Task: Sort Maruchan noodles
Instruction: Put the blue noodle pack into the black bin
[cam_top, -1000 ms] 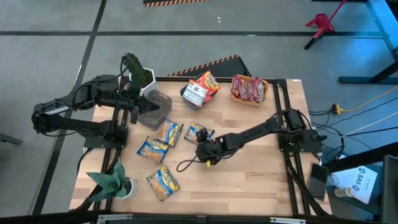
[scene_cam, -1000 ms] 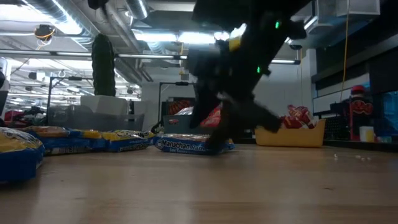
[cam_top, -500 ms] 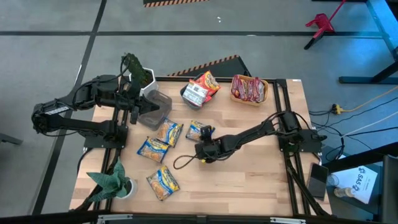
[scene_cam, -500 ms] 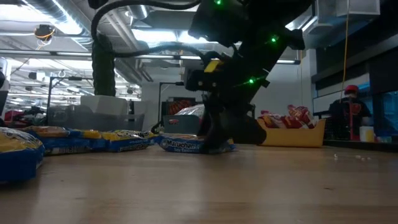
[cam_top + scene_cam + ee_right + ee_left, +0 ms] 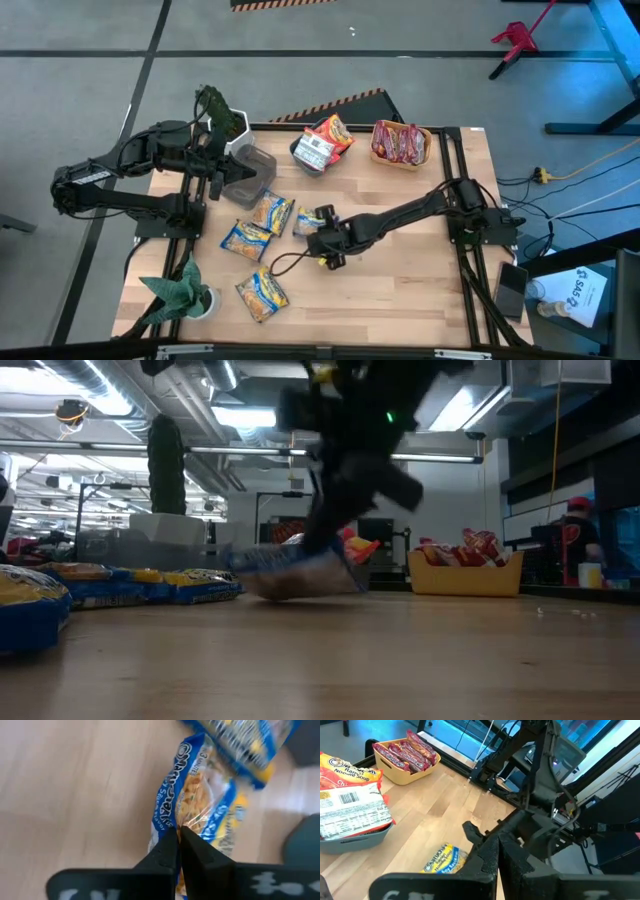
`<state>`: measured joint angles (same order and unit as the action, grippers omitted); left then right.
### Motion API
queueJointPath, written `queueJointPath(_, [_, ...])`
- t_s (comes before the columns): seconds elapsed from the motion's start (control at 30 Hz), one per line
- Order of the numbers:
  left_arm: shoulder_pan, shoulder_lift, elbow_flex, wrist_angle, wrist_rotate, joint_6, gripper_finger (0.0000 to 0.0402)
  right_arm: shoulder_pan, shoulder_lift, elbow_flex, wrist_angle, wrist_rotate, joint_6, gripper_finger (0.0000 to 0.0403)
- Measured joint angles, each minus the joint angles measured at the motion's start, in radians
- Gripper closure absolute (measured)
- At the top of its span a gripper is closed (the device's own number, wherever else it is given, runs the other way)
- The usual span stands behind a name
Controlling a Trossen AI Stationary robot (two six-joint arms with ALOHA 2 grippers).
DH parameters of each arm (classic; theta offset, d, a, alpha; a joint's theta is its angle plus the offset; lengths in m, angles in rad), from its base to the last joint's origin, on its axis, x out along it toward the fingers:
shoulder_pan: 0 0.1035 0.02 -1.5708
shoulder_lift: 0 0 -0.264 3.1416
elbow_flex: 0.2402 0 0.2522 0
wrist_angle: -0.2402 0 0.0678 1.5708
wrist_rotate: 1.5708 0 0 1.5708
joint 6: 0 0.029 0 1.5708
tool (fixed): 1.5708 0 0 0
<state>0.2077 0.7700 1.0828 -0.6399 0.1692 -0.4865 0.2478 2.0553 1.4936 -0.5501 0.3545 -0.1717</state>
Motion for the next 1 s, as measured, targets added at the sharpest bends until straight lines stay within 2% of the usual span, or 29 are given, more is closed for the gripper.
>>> queueJointPath(0.27, [0.000,0.000,0.000,0.000,0.000,0.001,0.0401,-0.036,-0.001,0.154,-0.108,-0.003,-0.126,0.0402])
queueJointPath(0.57, [0.000,0.000,0.000,0.000,0.000,0.001,0.0401,-0.137,-0.003,0.299,-0.101,-0.049,-0.332,0.0403])
queueJointPath(0.8, [0.000,0.000,0.000,0.002,-0.003,0.001,0.0401,-0.243,-0.004,0.360,0.008,-0.100,-0.472,0.0403])
queueJointPath(1.0, [0.000,0.000,0.000,0.002,-0.018,0.000,0.0401,-0.343,0.005,0.363,0.252,-0.199,-0.487,0.0403])
